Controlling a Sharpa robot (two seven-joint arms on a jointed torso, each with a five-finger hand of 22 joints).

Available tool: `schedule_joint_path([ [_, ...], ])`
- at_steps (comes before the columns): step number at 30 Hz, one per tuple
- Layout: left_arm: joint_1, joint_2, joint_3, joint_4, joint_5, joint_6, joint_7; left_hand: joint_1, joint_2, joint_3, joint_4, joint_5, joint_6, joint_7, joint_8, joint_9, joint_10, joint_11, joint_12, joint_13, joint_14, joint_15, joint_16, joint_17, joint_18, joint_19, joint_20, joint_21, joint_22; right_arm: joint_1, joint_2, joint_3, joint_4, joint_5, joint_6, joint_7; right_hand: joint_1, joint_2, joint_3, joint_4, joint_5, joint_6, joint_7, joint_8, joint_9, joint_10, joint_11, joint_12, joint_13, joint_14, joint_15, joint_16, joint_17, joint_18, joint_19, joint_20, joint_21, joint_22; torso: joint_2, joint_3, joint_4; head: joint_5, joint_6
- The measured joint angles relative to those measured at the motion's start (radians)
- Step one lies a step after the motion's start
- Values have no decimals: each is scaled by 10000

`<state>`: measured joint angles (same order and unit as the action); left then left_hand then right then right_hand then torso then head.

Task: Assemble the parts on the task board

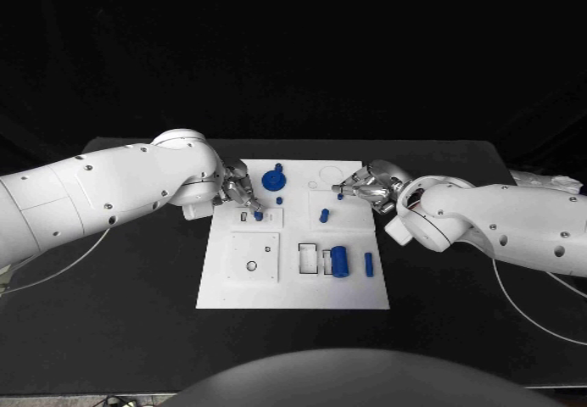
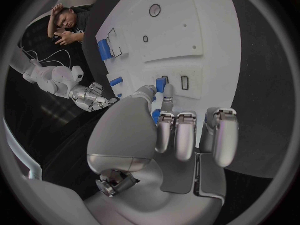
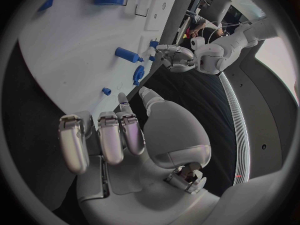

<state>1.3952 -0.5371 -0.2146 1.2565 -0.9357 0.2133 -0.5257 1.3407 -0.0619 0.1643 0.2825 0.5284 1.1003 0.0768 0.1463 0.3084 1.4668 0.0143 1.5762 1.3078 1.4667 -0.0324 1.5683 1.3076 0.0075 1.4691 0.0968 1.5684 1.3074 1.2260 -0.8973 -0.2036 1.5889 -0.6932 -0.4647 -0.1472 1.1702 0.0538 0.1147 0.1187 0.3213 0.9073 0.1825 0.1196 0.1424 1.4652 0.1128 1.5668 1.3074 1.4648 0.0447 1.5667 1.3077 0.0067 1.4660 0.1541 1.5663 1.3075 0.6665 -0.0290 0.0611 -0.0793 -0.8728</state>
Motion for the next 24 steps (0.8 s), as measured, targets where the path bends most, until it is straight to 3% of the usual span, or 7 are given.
schedule_joint_path([
  [24, -4, 3, -1, 8, -18, 175, -191, 0, 0, 23, 36, -1, 0, 0, 0, 22, 0, 0, 0, 0, 0, 0, 0, -1, 0, 0, 0, 0, 0, -1, -8, 0, -1, 0, 1, -2, 0, 0, 0, 0, 0, 0, 0, 0, 0, 0, 0, 0, 0, 0, 0, 0, -2, 0, 0, 0, 0, -2, 2, 1, -1, 12, 0],
])
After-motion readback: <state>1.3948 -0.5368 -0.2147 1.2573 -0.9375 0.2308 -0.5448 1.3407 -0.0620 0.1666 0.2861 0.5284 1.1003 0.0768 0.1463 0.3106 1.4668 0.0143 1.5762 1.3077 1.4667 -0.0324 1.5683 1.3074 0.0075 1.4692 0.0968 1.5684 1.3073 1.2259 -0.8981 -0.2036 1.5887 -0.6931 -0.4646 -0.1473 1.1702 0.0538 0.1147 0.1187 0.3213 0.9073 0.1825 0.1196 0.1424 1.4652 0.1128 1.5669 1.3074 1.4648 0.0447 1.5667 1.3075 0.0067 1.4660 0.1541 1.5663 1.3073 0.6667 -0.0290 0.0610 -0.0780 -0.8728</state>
